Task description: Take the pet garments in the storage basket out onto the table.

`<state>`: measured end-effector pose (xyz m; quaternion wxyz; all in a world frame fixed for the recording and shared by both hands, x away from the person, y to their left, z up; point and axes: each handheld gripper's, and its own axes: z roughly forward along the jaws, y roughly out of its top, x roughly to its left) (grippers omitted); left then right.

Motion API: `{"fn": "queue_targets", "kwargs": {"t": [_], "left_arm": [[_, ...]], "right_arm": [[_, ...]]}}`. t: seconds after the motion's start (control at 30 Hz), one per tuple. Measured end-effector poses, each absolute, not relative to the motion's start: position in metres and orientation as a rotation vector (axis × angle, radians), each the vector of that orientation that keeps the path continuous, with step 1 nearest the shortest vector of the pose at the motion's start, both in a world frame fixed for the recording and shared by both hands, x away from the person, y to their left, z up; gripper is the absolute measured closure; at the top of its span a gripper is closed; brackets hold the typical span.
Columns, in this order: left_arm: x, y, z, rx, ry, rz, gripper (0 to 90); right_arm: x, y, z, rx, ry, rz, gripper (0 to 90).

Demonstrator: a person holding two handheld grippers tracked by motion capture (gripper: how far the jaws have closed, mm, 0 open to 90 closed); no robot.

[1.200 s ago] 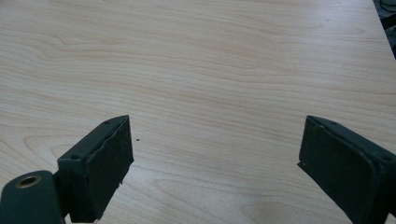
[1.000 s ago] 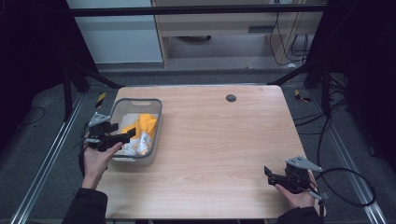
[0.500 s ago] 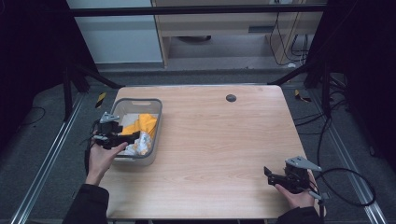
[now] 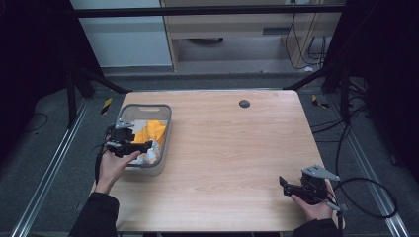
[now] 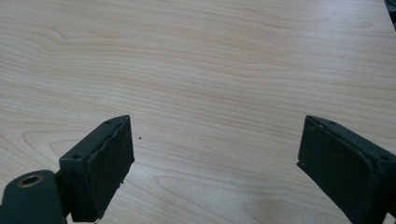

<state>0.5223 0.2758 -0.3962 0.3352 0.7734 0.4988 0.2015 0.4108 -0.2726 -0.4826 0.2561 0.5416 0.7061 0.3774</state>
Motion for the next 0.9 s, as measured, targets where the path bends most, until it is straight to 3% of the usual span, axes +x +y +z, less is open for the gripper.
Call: {"fn": "queue_targets", "kwargs": {"t": [0.9], "left_arm": [[0.533, 0.257, -0.408, 2.116, 1.343, 0.507, 40.7]], "right_arm": [[0.412, -0.271, -0.484, 1.467, 1.936, 1.015, 10.5]]}}
